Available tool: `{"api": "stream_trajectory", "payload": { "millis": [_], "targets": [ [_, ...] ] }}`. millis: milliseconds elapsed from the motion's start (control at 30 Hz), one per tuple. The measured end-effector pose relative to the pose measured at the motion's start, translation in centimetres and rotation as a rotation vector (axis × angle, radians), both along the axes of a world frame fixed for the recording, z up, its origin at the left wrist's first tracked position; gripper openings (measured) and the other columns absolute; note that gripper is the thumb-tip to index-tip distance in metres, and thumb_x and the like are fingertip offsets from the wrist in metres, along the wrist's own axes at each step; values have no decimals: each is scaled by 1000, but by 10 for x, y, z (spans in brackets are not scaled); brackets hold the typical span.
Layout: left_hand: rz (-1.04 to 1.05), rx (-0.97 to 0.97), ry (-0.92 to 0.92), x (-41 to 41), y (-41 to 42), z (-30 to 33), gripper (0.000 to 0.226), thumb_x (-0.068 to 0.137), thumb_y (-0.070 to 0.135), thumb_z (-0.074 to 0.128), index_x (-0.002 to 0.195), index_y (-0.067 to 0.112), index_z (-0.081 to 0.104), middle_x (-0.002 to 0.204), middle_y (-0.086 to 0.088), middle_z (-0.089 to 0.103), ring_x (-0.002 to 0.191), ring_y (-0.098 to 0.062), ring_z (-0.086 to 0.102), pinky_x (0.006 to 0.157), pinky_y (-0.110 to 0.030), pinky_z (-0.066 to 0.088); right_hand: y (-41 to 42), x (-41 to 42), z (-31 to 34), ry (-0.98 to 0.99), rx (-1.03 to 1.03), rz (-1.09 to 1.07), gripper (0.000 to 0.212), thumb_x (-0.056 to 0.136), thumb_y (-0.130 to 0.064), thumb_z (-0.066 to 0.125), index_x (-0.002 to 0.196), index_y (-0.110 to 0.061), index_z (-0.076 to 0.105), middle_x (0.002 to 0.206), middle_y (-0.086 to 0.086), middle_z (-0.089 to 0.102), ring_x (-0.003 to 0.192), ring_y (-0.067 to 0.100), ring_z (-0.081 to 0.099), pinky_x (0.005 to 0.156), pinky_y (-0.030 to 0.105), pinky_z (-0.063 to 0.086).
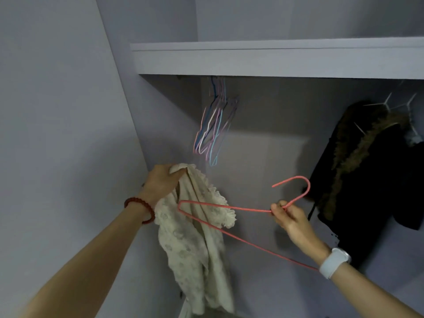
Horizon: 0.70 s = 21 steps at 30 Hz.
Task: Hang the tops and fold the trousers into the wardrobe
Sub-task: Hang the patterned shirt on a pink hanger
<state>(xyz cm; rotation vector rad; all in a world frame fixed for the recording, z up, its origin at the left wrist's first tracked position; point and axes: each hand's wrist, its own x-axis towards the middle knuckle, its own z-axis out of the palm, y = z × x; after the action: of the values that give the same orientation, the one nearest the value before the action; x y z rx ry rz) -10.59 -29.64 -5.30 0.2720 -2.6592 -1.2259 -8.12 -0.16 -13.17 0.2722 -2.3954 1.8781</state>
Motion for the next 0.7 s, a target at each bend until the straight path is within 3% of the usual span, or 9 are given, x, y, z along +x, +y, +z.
{"api": "stream_trajectory", "payload": {
  "millis": [100,167,233,333,400,500,567,633,700],
  "targets": [
    [77,-497,132,5,3,13,37,89,45,55,71,13,54,71,-7,60,69,-26,56,60,-28,37,-11,-2,4,87,181,39,34,86,-29,48,62,-4,50,50,-7,32,51,4,37,51,16,27],
    [122,-666,163,5,7,22,42,88,53,51,74,14,58,77,-10,66,76,-31,62,60,-29,39,-21,-5,2,125,287,77,39,84,-33,47,67,2,52,50,-6,34,52,6,38,53,21,28],
    [112,-691,173,5,12,31,42,89,52,50,75,12,58,80,-11,66,82,-33,62,61,-29,37,-30,-9,2,158,325,63,33,91,-23,53,69,2,53,51,-6,36,52,8,36,55,26,30],
    [-22,-511,120,4,12,41,33,90,36,56,68,12,52,73,-5,56,80,-29,58,62,-27,33,-42,-16,11,212,221,-127,21,92,-6,54,73,2,56,54,1,46,54,10,40,55,24,32],
    [-111,-503,88,4,9,45,25,89,26,58,72,8,57,76,-5,57,82,-28,59,63,-28,34,-49,-20,18,226,193,-220,19,92,-7,53,75,1,57,55,2,49,60,22,45,59,33,32],
    [-143,-650,122,6,4,50,12,86,15,57,94,10,64,93,-8,67,93,-32,61,69,-31,43,-55,-23,19,178,290,-204,23,92,-11,52,70,-15,49,56,-1,48,65,29,48,60,33,31],
    [-77,-818,137,7,3,55,28,85,8,52,109,17,62,105,-8,66,99,-33,60,74,-34,46,-54,-26,19,139,398,-198,27,92,-15,52,67,-20,44,68,14,59,76,38,55,63,34,35],
    [11,-1027,156,9,3,57,26,88,11,48,112,16,58,102,-9,66,94,-32,61,69,-33,42,-49,-30,20,134,408,-243,29,92,-16,52,66,-21,43,80,21,64,81,41,57,66,36,38],
    [74,-1123,177,11,1,56,19,91,21,48,102,10,59,90,-11,67,84,-32,62,61,-31,36,-44,-30,24,159,375,-302,31,92,-15,52,64,-22,41,78,22,64,79,42,57,67,38,41]
  ]
}}
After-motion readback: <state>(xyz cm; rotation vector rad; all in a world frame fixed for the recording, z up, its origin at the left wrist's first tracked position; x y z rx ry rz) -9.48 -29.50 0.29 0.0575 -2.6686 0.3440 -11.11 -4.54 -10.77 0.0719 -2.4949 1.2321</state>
